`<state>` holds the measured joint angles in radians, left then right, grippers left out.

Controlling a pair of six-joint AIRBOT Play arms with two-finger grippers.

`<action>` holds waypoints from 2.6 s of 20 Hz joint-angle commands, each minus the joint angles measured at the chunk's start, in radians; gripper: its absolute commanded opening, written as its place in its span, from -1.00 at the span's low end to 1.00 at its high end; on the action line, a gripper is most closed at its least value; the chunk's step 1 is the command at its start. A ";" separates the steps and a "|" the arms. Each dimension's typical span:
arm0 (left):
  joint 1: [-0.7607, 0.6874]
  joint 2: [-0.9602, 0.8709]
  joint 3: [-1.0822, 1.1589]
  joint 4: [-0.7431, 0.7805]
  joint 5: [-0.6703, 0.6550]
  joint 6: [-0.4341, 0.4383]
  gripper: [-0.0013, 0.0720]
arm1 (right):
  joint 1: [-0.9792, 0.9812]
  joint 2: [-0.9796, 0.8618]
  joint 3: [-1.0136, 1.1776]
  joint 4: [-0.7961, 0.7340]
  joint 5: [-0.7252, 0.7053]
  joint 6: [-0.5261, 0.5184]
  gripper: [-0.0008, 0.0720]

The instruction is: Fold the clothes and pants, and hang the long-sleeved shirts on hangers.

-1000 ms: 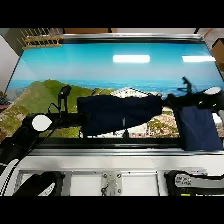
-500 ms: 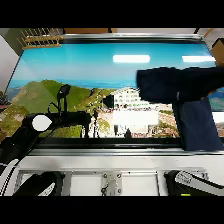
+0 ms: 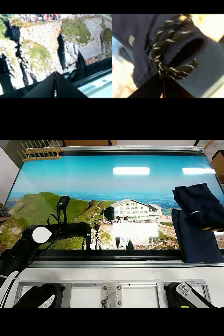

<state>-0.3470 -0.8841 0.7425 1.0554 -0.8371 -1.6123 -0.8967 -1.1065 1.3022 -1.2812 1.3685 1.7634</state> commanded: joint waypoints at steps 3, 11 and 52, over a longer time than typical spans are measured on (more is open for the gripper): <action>0.000 0.001 0.001 0.000 0.000 0.000 -0.96 | -0.010 0.111 -0.217 -0.196 0.080 0.041 -0.96; 0.000 0.001 0.001 0.000 -0.001 0.000 -0.96 | -0.010 0.122 -0.349 -0.245 -0.014 0.007 -0.94; 0.000 0.001 0.001 -0.009 0.001 -0.001 -0.96 | 0.973 0.265 -0.269 0.422 -0.156 -0.511 -0.94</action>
<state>-0.3470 -0.8841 0.7425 1.0462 -0.8364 -1.6138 0.0757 -0.8413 1.0332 -0.8597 1.2114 1.2526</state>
